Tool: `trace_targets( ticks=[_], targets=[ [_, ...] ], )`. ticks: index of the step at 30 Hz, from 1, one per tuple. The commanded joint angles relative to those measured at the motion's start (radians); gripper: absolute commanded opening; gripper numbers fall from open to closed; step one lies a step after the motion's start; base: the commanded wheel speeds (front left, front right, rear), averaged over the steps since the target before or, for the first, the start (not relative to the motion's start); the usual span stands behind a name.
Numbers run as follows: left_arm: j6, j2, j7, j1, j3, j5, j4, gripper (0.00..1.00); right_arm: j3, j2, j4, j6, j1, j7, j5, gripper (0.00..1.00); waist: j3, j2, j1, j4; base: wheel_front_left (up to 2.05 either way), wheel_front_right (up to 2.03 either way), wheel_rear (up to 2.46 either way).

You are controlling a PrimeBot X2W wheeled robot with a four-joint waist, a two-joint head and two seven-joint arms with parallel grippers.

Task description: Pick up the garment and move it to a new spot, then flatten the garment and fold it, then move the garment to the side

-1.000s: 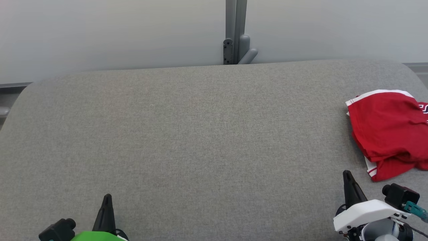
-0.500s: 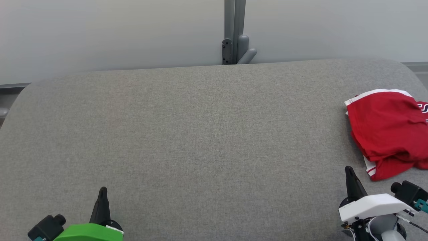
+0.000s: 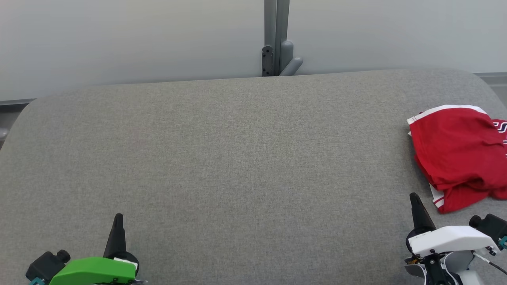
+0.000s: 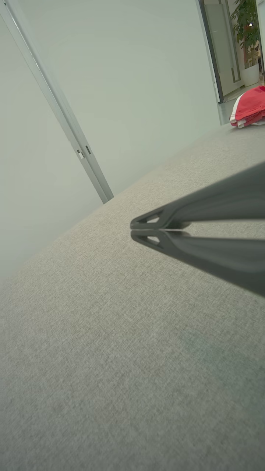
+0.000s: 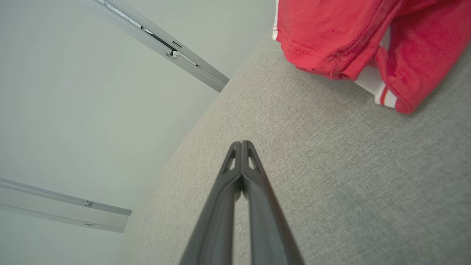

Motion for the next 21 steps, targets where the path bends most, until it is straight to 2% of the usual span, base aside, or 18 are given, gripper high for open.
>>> trace_targets(
  ticks=[1,21],
  targets=[
    [-0.004,0.005,0.005,-0.025,0.007,-0.029,-0.014,0.00,-0.004,-0.007,-0.014,0.000,-0.024,0.006,0.026,0.00,0.000,0.0000,0.0000,0.000,0.00,0.00,0.00],
    [-0.007,0.006,0.060,-0.055,0.029,-0.233,-0.026,0.00,-0.014,-0.009,-0.030,0.000,-0.037,0.065,0.274,0.00,0.000,0.0000,-0.0001,-0.006,0.00,0.00,0.00]
  ],
)
